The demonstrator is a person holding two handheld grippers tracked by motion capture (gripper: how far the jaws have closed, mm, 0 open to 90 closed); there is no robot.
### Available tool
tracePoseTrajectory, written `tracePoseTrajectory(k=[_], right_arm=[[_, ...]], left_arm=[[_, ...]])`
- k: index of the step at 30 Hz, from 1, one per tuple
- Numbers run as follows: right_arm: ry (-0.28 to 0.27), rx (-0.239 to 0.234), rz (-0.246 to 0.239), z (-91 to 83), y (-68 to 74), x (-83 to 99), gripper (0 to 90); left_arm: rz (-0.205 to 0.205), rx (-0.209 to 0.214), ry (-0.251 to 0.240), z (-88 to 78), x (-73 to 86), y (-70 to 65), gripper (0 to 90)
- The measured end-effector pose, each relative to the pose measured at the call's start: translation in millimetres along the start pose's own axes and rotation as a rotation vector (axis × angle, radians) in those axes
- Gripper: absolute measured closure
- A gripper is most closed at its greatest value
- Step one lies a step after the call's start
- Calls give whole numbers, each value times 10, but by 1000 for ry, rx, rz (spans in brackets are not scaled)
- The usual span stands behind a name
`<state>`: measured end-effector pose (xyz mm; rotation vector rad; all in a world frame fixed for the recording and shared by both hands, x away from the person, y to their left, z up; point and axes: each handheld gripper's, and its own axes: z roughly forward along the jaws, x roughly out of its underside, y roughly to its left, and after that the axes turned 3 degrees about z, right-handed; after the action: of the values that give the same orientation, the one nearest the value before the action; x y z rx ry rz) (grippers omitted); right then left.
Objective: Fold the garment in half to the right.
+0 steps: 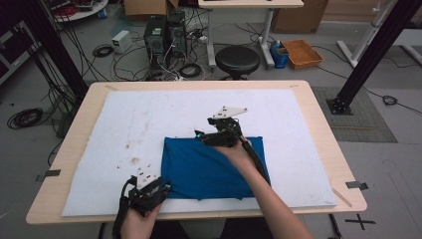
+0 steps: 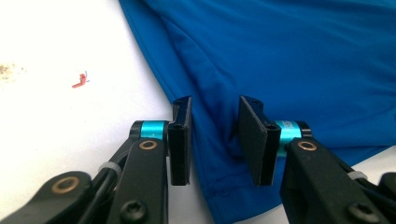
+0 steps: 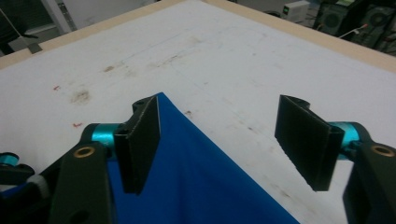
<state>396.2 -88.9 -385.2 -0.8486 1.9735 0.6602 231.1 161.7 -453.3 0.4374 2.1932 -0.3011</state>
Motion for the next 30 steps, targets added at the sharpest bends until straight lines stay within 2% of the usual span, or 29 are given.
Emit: tracePoseTrajectory(k=[2, 4, 7, 10, 14, 19, 27, 30], right_arm=[[16, -8, 3, 106, 40, -12, 335], [28, -20, -9, 212, 83, -33, 394], [54, -24, -28, 377, 171, -80, 508], [102, -26, -18, 573, 261, -126, 570], [152, -14, -19, 831, 368, -141, 605], [172, 7, -11, 1067, 418, -151, 649], [223, 23, -9, 1346, 439, -129, 659], [247, 37, -37, 1429, 461, -117, 686]], left_arm=[[8, 5, 4, -5, 2, -1, 671], [13, 9, -1, 0, 2, -19, 714], [13, 14, 1, 2, 1, -10, 727], [10, 19, -1, 5, 2, -15, 743], [11, 25, 1, 3, 1, -7, 748], [12, 29, -1, 4, 3, -3, 749], [28, 31, -2, 4, -1, -18, 777], [28, 35, 1, 3, -3, -11, 778]])
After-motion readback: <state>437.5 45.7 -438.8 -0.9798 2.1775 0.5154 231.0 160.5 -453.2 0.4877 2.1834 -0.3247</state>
